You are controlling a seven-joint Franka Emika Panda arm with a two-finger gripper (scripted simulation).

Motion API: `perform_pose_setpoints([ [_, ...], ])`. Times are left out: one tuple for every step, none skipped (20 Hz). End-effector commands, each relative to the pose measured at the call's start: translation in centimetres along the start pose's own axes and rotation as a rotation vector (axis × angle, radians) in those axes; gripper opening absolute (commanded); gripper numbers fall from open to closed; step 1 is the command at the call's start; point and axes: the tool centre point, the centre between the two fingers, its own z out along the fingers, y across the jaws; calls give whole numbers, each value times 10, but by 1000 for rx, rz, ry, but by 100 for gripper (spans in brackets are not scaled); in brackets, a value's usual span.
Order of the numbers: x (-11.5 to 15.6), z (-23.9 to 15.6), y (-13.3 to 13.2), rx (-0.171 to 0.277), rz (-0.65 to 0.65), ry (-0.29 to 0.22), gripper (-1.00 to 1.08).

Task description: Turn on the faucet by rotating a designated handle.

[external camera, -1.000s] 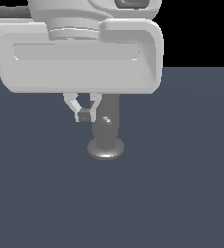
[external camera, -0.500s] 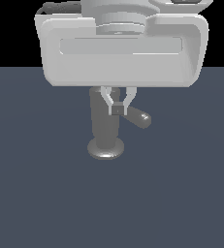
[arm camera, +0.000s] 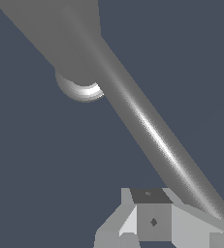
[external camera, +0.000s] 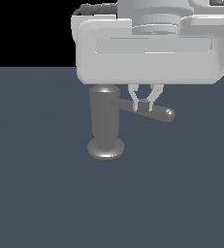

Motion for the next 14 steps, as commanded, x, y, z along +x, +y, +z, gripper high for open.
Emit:
perform_pose_setpoints([
  [-12,15,20,6,26,-44,-100],
  [-12,15,24,6,26,-44,-100],
  [-11,15,29,6,26,-44,-100],
  [-11,15,29,6,26,-44,-100],
  [5,-3,16,-3,-2,8,-100],
  [8,-2,19,-3,-1,7,-100],
  [10,-2,21,-2,-1,6,-100],
  [12,-1,23,-2,0,5,-100],
  [15,-1,26,-2,0,3,-100],
  [17,0,28,-2,1,2,-100],
  [20,0,30,-2,1,1,-100],
  [22,1,33,-2,2,0,-100],
  [25,1,35,-1,3,-1,-100],
  [27,2,37,-1,3,-2,-100],
])
